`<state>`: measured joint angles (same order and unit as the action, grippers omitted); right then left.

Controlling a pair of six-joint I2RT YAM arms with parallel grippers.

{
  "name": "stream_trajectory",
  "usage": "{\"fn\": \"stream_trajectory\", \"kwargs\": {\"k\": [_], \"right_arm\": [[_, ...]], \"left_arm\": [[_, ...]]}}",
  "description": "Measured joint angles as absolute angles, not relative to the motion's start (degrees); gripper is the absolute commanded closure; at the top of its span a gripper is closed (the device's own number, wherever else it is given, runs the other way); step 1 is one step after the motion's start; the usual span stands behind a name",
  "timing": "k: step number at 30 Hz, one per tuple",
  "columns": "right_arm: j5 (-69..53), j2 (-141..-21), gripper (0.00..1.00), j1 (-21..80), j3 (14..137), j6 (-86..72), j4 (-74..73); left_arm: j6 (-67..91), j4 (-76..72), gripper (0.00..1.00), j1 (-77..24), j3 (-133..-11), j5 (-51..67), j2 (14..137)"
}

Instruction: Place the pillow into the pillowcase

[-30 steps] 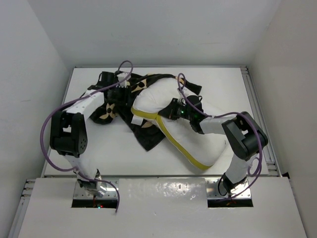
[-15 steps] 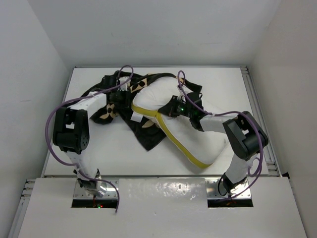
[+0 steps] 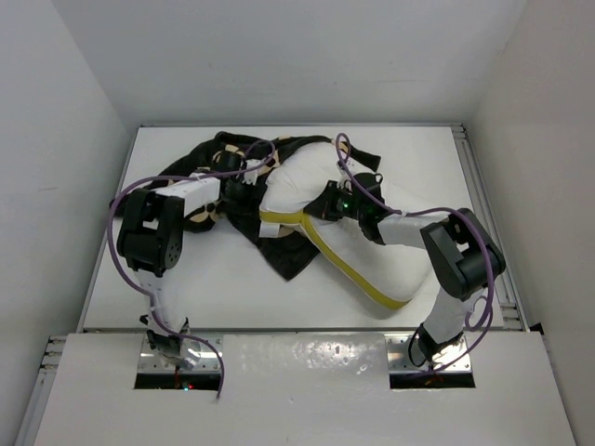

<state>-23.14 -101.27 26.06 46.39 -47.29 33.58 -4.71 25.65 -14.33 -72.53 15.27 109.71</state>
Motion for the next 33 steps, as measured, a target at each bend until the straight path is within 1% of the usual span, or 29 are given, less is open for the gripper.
{"fn": "stream_trajectory", "kwargs": {"k": [2, 3, 5, 6, 13, 20, 28, 33], "right_arm": [[-22.68, -101.23, 1.00, 26.02, 46.37, -46.89, 33.28], [-22.55, -101.19, 1.00, 26.06, 46.37, -46.74, 33.28], [-22.37, -100.90, 1.00, 26.06, 46.33, -46.63, 33.39], [-22.33, -100.55, 1.00, 26.06, 46.28, -46.63, 33.47], [-20.95, -97.12, 1.00, 26.06, 44.88, -45.45, 34.09], [-19.46, -94.83, 1.00, 26.44, 43.16, -43.27, 32.38], [-17.02, -94.15, 1.00, 27.64, 43.20, -38.63, 26.98], [-16.49, -94.15, 1.00, 27.75, 43.83, -38.35, 25.21]], "left_arm": [[-4.82, 25.58, 0.45, -14.33, -72.69, 14.79, 110.83], [-5.04, 25.65, 0.64, -14.33, -73.10, 14.44, 111.37], [-5.30, 25.85, 0.86, -14.33, -73.93, 13.93, 111.92], [-5.52, 25.96, 1.00, -14.31, -74.26, 13.87, 112.18], [-8.80, 31.97, 1.00, -13.37, -77.93, 16.08, 111.77], [-15.70, 39.79, 1.00, -11.51, -82.48, 20.10, 105.93], [-27.14, 50.39, 1.00, -10.66, -89.32, 27.94, 102.98], [-36.51, 57.25, 1.00, -11.55, -89.30, 29.63, 102.06]]}}
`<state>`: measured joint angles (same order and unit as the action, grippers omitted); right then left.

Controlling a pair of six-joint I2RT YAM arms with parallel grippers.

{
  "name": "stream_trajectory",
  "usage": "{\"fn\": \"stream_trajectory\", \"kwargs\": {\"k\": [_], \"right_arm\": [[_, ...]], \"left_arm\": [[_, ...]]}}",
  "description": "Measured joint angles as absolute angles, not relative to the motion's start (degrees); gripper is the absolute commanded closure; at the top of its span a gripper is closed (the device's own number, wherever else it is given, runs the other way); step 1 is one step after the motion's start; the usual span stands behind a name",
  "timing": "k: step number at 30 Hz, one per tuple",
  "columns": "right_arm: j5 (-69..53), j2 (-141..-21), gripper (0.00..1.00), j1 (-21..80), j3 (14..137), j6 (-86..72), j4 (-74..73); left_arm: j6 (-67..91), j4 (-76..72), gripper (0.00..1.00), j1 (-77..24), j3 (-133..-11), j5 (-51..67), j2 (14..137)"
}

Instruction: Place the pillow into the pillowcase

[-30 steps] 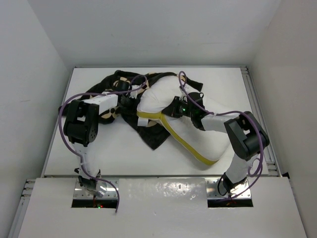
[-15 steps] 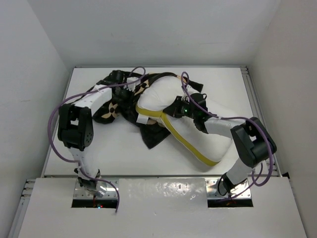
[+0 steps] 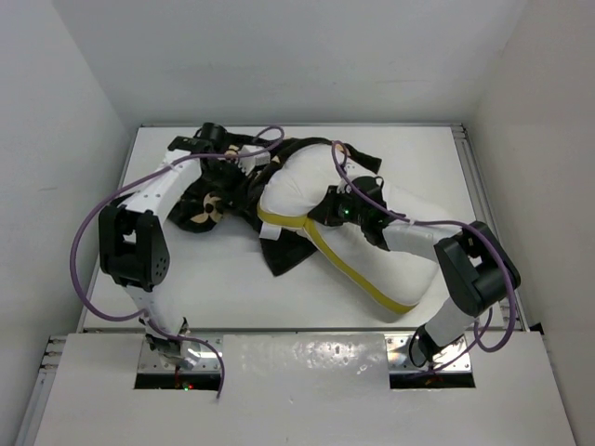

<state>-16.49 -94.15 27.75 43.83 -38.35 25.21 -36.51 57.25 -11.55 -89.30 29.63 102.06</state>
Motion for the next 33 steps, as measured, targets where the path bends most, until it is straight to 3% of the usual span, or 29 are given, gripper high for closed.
{"fn": "stream_trajectory", "kwargs": {"k": [3, 4, 6, 9, 10, 13, 18, 24, 30, 32, 33], "right_arm": [[-16.45, -94.15, 1.00, 27.88, 44.29, -38.35, 24.29], [-16.47, -94.15, 1.00, 27.92, 44.29, -38.33, 24.14], [-16.45, -94.15, 1.00, 28.03, 44.29, -38.33, 23.40], [-16.25, -94.15, 1.00, 28.12, 44.29, -38.35, 23.22], [-16.12, -94.15, 1.00, 28.21, 44.27, -38.37, 23.20], [-15.42, -94.17, 1.00, 28.77, 44.25, -38.37, 23.16], [-14.46, -94.80, 1.00, 29.93, 44.14, -38.50, 23.24], [-13.91, -95.24, 1.00, 30.33, 43.83, -38.85, 23.64], [-13.67, -95.24, 1.00, 30.52, 43.51, -39.00, 23.94], [-13.65, -95.24, 1.00, 30.52, 43.48, -39.00, 23.90], [-13.65, -95.24, 1.00, 30.55, 43.48, -39.00, 23.90]], "left_arm": [[-44.56, 60.38, 0.96, -12.23, -85.19, 29.98, 101.30], [-47.92, 62.37, 0.88, -12.45, -83.44, 30.06, 101.21], [-53.87, 66.67, 0.84, -12.88, -80.01, 29.61, 101.25], [-58.87, 71.94, 0.69, -13.06, -78.06, 29.34, 101.25], [-59.77, 72.73, 0.58, -13.04, -78.50, 29.80, 101.25], [-59.70, 72.14, 0.46, -12.71, -81.23, 31.42, 101.25], [-47.57, 60.75, 0.37, -12.23, -84.12, 30.96, 101.14], [-36.64, 47.75, 0.40, -12.23, -84.05, 25.30, 102.94], [-32.93, 44.53, 0.44, -12.27, -84.44, 24.49, 111.44], [-32.03, 44.95, 0.62, -12.29, -84.42, 25.74, 113.99], [-31.75, 45.36, 0.87, -12.29, -84.42, 26.70, 114.83]]}}
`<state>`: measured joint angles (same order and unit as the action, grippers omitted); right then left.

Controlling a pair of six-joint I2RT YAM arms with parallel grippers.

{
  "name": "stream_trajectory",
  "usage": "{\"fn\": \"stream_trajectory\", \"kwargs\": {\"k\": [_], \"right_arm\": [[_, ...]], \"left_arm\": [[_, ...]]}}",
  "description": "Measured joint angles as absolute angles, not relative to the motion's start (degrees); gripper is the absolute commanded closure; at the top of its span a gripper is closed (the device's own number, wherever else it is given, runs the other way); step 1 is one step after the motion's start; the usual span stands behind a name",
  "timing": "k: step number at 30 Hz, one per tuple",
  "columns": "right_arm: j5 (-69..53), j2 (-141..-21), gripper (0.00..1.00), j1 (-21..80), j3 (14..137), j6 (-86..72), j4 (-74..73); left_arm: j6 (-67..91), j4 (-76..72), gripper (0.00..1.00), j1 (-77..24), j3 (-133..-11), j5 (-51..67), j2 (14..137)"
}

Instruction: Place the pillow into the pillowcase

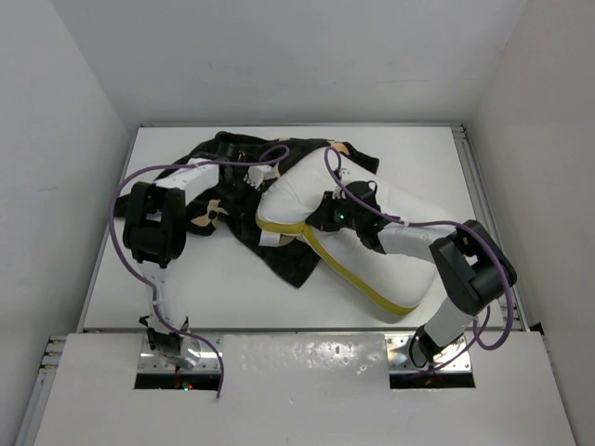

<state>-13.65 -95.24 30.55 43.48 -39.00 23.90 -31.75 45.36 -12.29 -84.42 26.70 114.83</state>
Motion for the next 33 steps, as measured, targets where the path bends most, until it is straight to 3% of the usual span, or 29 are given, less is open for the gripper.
{"fn": "stream_trajectory", "kwargs": {"k": [1, 16, 33], "right_arm": [[-13.61, -95.24, 1.00, 30.57, 43.48, -39.00, 23.90], [-10.17, -95.07, 1.00, 31.05, 43.57, -42.48, 25.58], [5.89, -95.26, 1.00, 35.38, 47.62, -54.06, 22.02]], "left_arm": [[-31.11, 45.89, 1.00, -12.27, -84.44, 27.57, 115.26], [-39.86, 58.24, 1.00, -12.64, -94.67, 34.20, 101.30], [-43.13, 59.86, 1.00, -21.08, -92.49, 36.29, 102.61]]}}
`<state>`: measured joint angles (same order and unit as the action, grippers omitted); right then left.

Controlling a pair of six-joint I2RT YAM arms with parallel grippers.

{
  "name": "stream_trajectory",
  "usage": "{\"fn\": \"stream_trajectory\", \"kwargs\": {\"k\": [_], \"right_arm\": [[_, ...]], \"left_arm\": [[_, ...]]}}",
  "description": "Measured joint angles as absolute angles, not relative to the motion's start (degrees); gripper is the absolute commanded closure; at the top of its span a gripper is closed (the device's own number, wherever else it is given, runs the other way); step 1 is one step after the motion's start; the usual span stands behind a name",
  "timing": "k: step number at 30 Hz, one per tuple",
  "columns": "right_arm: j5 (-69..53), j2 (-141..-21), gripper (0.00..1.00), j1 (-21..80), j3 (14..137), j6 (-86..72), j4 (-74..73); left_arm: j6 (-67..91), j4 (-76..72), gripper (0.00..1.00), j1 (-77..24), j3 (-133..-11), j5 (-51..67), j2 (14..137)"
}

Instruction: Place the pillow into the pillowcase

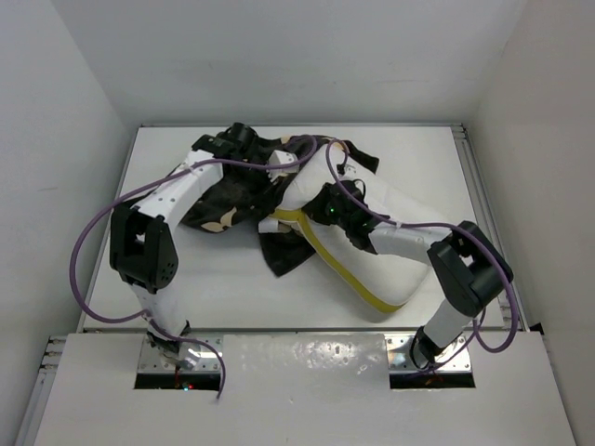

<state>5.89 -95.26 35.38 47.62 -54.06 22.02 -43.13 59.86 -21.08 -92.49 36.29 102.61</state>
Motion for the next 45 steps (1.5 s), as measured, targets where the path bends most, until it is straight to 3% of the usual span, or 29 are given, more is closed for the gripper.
{"fn": "stream_trajectory", "kwargs": {"k": [4, 6, 7, 8, 9, 10, 11, 14, 17, 19, 20, 21, 22, 23, 24, 25, 27, 28, 30, 35, 38, 40, 41, 44, 45], "right_arm": [[7.73, -96.62, 1.00, 36.53, 47.33, -55.68, 24.47], [7.60, -97.36, 0.96, 36.58, 47.33, -55.90, 25.41], [7.05, -97.80, 0.82, 36.58, 47.33, -55.33, 26.00], [6.09, -98.24, 0.60, 36.56, 47.44, -54.96, 26.46], [4.12, -98.63, 0.20, 36.49, 47.86, -54.02, 26.50], [1.76, -99.00, 0.05, 36.10, 48.60, -52.38, 26.33], [-1.23, -99.09, 0.01, 35.59, 49.34, -50.57, 25.93], [-8.82, -97.19, 0.01, 33.58, 52.31, -44.69, 22.44], [-11.25, -91.09, 0.02, 30.24, 52.90, -37.19, 15.27], [-11.38, -86.94, 0.63, 27.81, 53.17, -32.36, 10.85], [-11.66, -85.23, 0.86, 26.22, 53.30, -30.28, 9.02], [-12.03, -84.05, 1.00, 24.95, 53.41, -28.77, 7.73], [-12.29, -83.15, 0.99, 23.44, 53.52, -27.35, 6.50], [-12.43, -82.65, 0.90, 21.76, 53.56, -26.24, 5.37], [-12.40, -82.65, 0.69, 21.06, 53.63, -25.74, 4.95], [-12.16, -82.83, 0.34, 19.84, 53.80, -25.15, 4.01], [-11.27, -83.83, 0.08, 18.09, 54.57, -23.55, 2.59], [-10.31, -84.95, 0.01, 17.12, 55.61, -22.90, 1.85], [-8.73, -88.36, 0.01, 15.59, 59.18, -22.11, 0.99], [-8.01, -100.68, 0.01, 10.76, 72.38, -20.27, -1.58], [-10.52, -108.16, 0.01, 8.82, 77.93, -18.15, -3.40], [-12.97, -112.46, 0.01, 8.19, 80.07, -16.25, -5.30], [-14.81, -115.04, 0.01, 8.05, 81.12, -14.92, -6.63], [-20.40, -120.40, 0.03, 8.05, 82.65, -12.75, -8.03], [-22.15, -121.23, 0.16, 8.01, 82.70, -12.29, -7.90]], "left_arm": [[-43.03, 59.70, 1.00, -22.59, -92.49, 38.41, 103.26], [-43.00, 59.37, 0.92, -23.33, -92.05, 38.79, 103.48], [-42.96, 59.24, 0.82, -23.75, -91.59, 38.76, 103.50], [-43.09, 59.09, 0.75, -24.01, -91.13, 38.65, 103.53], [-43.05, 59.13, 0.69, -24.23, -90.67, 38.52, 103.53], [-43.07, 59.27, 0.63, -24.32, -90.21, 38.33, 103.53], [-43.11, 59.64, 0.52, -24.29, -89.97, 38.24, 103.53], [-43.51, 61.36, 0.35, -23.55, -90.04, 38.74, 103.53], [-43.29, 64.55, 0.33, -22.70, -91.96, 38.44, 104.09], [-42.89, 65.32, 0.40, -22.41, -95.68, 38.20, 105.27], [-42.15, 65.82, 0.49, -22.41, -98.80, 38.09, 106.34], [-41.28, 65.45, 0.61, -22.41, -101.21, 38.04, 107.22], [-40.34, 64.90, 0.83, -22.46, -103.68, 38.00, 108.14], [-38.83, 63.94, 0.86, -22.63, -106.41, 37.71, 109.16], [-37.98, 62.39, 0.86, -22.83, -108.44, 37.26, 109.97], [-36.40, 60.53, 0.74, -23.09, -110.50, 36.29, 110.96], [-33.28, 56.23, 0.47, -23.86, -112.33, 33.41, 112.60], [-31.31, 53.87, 0.34, -24.36, -112.86, 31.73, 113.58], [-26.52, 48.90, 0.24, -25.15, -113.67, 28.12, 116.22], [-17.58, 39.99, 0.17, -26.15, -118.10, 19.99, 126.61], [-15.09, 37.58, 0.23, -26.55, -120.46, 16.25, 131.74], [-13.98, 36.75, 0.50, -27.00, -120.88, 14.72, 133.34], [-13.58, 36.36, 0.74, -27.29, -120.88, 14.02, 133.53], [-13.15, 35.81, 0.98, -27.70, -121.62, 12.84, 133.53], [-13.04, 35.88, 1.00, -27.70, -121.84, 12.82, 133.53]]}}
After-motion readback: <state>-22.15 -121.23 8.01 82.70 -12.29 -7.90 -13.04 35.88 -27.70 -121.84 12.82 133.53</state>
